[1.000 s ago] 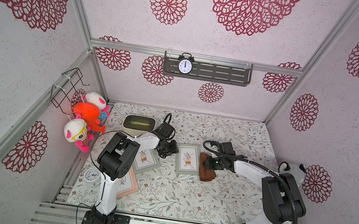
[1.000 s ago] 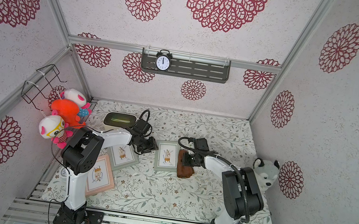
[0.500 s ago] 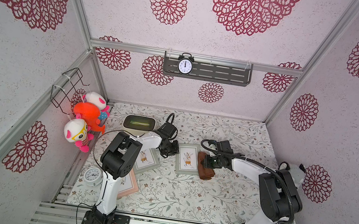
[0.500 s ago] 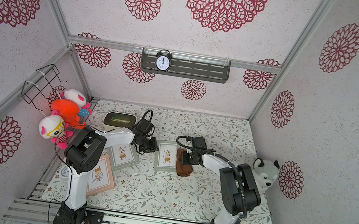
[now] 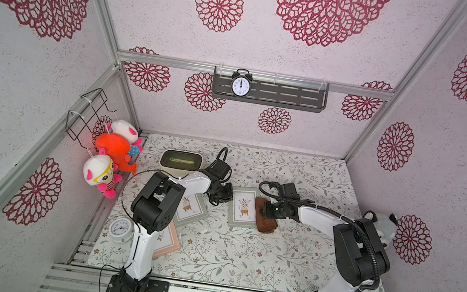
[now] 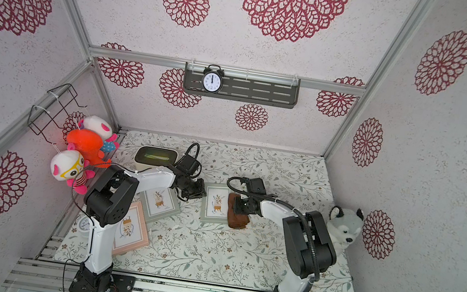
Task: Wipe the picture frame with a cloth
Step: Wipe the dirt from the picture frame.
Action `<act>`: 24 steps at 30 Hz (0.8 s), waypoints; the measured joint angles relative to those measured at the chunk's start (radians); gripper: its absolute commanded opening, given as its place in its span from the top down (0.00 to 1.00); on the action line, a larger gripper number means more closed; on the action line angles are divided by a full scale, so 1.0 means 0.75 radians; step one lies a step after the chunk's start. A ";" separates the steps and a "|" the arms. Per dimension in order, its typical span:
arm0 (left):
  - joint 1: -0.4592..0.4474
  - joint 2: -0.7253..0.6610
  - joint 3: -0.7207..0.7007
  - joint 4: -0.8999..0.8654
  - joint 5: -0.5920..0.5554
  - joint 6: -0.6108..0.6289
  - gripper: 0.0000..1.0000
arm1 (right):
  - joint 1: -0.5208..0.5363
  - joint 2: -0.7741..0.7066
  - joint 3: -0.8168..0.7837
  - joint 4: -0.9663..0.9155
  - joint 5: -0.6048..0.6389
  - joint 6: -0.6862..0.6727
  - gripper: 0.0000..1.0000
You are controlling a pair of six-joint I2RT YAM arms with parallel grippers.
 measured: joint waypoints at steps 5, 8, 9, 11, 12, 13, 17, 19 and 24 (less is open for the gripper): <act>0.001 0.001 -0.013 0.016 0.006 0.005 0.79 | 0.012 0.105 0.120 0.026 0.093 0.006 1.00; 0.003 0.001 -0.016 0.029 0.010 0.008 0.80 | 0.010 0.200 0.238 0.031 0.131 -0.004 1.00; 0.003 0.000 -0.016 0.031 0.009 0.009 0.80 | 0.009 0.227 0.272 0.035 0.143 -0.004 1.00; 0.005 -0.001 -0.017 0.033 0.009 0.009 0.81 | 0.005 0.278 0.331 0.052 0.163 -0.004 1.00; 0.005 -0.001 -0.019 0.034 0.008 0.008 0.81 | 0.004 0.284 0.335 0.063 0.168 -0.004 1.00; 0.005 -0.003 -0.022 0.035 0.007 0.007 0.81 | 0.005 0.282 0.326 0.075 0.172 -0.004 1.00; 0.005 -0.006 -0.031 0.039 0.003 -0.015 0.82 | 0.026 0.183 0.176 0.130 0.178 -0.002 1.00; 0.005 -0.007 -0.034 0.045 -0.002 -0.030 0.82 | 0.054 0.078 0.057 0.126 0.181 0.003 1.00; 0.005 -0.011 -0.049 0.071 -0.001 -0.056 0.82 | 0.115 -0.117 -0.144 0.070 0.182 0.033 1.00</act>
